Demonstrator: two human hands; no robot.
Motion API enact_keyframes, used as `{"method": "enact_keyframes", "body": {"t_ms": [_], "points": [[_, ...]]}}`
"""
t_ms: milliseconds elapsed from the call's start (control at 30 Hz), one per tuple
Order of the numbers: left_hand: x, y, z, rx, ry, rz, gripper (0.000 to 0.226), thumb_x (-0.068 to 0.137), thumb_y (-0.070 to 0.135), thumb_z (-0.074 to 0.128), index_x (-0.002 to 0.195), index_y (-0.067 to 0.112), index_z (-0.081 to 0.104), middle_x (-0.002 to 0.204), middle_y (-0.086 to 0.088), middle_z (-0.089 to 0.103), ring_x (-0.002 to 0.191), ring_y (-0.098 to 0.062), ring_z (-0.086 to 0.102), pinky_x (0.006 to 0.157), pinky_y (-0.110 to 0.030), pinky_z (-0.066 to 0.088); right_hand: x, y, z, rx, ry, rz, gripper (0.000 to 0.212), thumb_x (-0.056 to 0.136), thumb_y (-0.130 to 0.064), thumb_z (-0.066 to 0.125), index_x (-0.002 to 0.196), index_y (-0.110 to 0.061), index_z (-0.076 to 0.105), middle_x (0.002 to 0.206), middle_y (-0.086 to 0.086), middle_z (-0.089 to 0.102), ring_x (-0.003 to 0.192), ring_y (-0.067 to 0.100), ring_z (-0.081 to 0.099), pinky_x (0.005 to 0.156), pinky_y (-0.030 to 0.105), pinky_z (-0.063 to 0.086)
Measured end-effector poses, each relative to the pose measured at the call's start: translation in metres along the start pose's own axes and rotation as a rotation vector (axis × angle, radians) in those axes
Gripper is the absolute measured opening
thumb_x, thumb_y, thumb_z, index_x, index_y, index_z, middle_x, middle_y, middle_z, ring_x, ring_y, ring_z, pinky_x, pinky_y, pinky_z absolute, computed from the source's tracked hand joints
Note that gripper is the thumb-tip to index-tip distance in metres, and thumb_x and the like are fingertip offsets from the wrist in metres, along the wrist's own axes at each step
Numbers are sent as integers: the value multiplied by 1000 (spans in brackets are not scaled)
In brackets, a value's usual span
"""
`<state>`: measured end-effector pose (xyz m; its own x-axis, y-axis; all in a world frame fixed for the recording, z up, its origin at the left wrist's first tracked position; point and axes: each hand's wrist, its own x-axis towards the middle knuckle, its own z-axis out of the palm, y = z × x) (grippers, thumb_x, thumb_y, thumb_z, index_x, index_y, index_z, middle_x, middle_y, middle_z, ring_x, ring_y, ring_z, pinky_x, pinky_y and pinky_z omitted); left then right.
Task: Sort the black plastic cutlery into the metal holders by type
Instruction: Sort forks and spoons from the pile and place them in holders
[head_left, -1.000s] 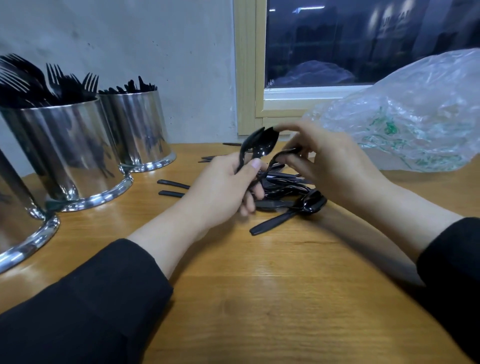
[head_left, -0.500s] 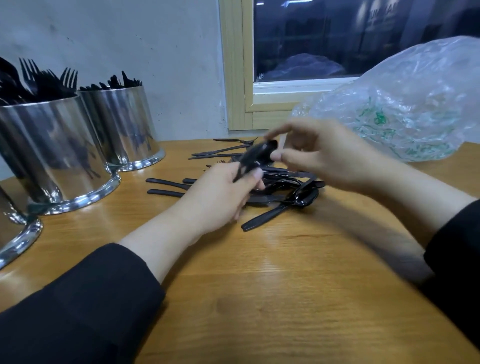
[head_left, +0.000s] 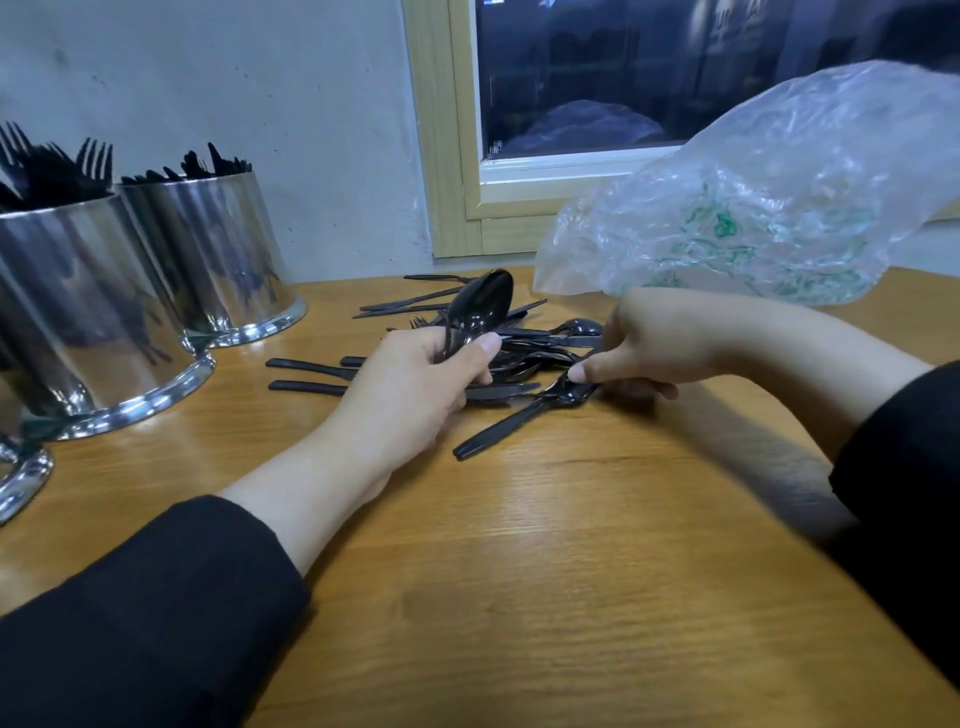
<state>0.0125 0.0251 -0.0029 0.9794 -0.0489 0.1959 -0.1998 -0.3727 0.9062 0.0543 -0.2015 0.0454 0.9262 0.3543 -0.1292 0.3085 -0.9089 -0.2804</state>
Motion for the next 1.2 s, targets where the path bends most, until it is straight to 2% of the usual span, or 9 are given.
{"method": "enact_keyframes", "body": {"t_ms": [167, 267, 500, 600, 733, 867, 1000, 1100, 1200], "points": [[1, 3, -3, -82, 77, -5, 28, 99, 40, 60, 99, 12, 63, 61, 7, 42, 47, -11, 34, 47, -27, 29, 0, 4, 0, 29, 90, -11, 36, 91, -36, 65, 70, -7, 69, 48, 1, 62, 43, 9, 49, 49, 17, 38], [3, 8, -5, -158, 165, -3, 17, 104, 30, 52, 96, 16, 60, 66, 4, 46, 46, -8, 36, 44, -24, 32, -3, 9, -7, 109, 199, -61, 30, 90, -32, 64, 70, -10, 65, 52, 2, 64, 46, 11, 48, 55, 26, 40], [3, 8, -6, -118, 179, 66, 27, 107, 33, 47, 94, 19, 65, 56, 5, 48, 44, -10, 38, 43, -26, 33, -9, 17, -20, 167, 394, -184, 25, 89, -29, 67, 70, -15, 62, 54, 1, 60, 42, 7, 40, 48, 25, 35], [4, 10, -7, -73, 252, 125, 30, 107, 35, 46, 87, 19, 62, 50, 5, 49, 47, -15, 44, 52, -36, 41, -11, 18, -23, 230, 490, -271, 23, 90, -27, 68, 72, -13, 62, 56, 4, 60, 46, 8, 41, 48, 22, 33], [1, 16, -6, -32, 197, 152, 31, 107, 30, 45, 86, 17, 64, 76, -3, 75, 70, -19, 72, 73, -39, 60, -11, 8, -18, 227, 524, -393, 21, 92, -31, 66, 75, -19, 62, 62, 2, 60, 51, 6, 43, 50, 21, 34], [-9, 21, 3, -85, -35, 88, 28, 107, 32, 44, 102, 13, 64, 74, -8, 73, 51, -23, 62, 50, -33, 52, -4, -6, -8, 136, 621, -466, 19, 93, -33, 64, 79, -21, 61, 64, -4, 58, 59, 8, 46, 53, 23, 37], [-11, 19, 5, -160, -112, 46, 33, 102, 40, 55, 101, 8, 62, 62, -1, 40, 45, -13, 28, 42, -22, 23, -3, -11, -4, 197, 664, -487, 20, 97, -35, 61, 78, -28, 61, 65, -6, 58, 59, 4, 47, 56, 18, 36], [-9, 17, 5, -194, -75, 33, 23, 99, 33, 62, 89, 12, 60, 59, 6, 36, 47, -14, 27, 41, -22, 24, 8, 2, -2, 296, 747, -400, 20, 100, -36, 54, 86, -27, 64, 73, -6, 65, 68, 9, 59, 69, 29, 48], [-7, 16, 4, -164, -11, 54, 26, 102, 38, 56, 85, 18, 56, 61, 4, 41, 48, -17, 37, 43, -26, 32, 26, 25, 7, 162, 615, -206, 21, 102, -30, 52, 114, -23, 68, 100, -3, 71, 93, 16, 65, 82, 32, 50]]}}
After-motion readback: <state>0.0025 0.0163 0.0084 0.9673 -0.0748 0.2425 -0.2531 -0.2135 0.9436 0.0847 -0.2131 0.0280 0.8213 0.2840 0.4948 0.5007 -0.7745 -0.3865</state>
